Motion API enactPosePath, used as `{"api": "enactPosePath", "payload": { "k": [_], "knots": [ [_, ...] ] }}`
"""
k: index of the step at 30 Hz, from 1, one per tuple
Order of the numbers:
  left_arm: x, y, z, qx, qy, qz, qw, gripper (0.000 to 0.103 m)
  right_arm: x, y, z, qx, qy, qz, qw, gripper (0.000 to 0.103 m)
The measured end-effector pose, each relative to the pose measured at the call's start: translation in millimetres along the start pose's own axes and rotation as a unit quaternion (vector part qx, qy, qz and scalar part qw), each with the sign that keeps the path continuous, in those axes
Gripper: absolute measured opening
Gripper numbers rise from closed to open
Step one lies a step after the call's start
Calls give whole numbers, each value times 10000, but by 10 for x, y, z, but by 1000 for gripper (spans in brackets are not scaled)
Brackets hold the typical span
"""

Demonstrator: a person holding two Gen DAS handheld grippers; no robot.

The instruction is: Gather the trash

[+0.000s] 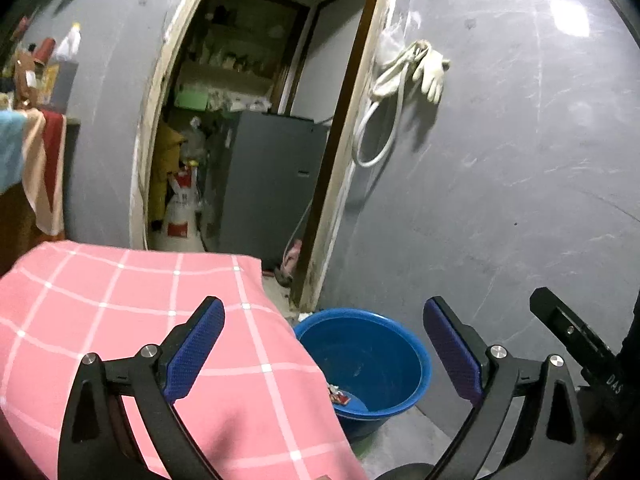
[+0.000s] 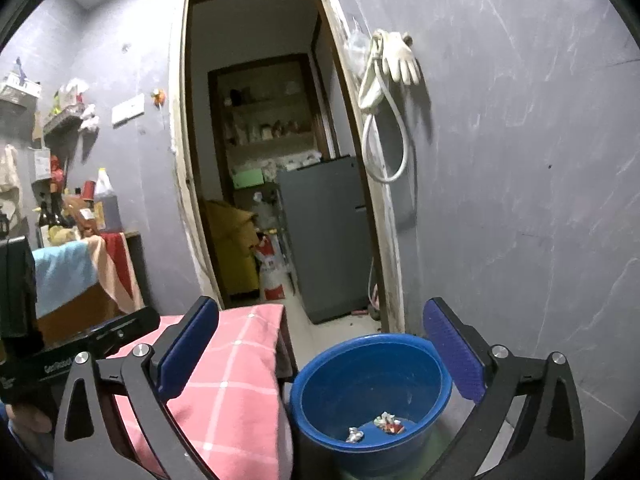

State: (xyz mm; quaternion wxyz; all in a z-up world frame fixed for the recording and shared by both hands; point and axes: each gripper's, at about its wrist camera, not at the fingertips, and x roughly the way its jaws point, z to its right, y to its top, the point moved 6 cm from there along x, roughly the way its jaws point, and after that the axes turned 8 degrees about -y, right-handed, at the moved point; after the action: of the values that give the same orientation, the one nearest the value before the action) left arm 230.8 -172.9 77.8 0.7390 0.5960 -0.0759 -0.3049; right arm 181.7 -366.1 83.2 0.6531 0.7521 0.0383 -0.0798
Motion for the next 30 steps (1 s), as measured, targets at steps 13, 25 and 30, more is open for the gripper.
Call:
{"api": "enactPosePath", "payload": {
  "k": [13, 25, 30],
  "knots": [
    [-790, -251, 55, 217, 318, 359, 9986, 101, -761, -154, -196, -63, 35, 403, 9992, 103],
    [-1135, -786, -118, 423, 741, 322, 9958, 101, -978, -614, -310, -274, -284, 250, 9989, 103],
    [-1217, -986, -173, 487, 849, 299, 9947, 101, -1050, -776, -370, -414, -394, 286, 9980, 103]
  ]
}}
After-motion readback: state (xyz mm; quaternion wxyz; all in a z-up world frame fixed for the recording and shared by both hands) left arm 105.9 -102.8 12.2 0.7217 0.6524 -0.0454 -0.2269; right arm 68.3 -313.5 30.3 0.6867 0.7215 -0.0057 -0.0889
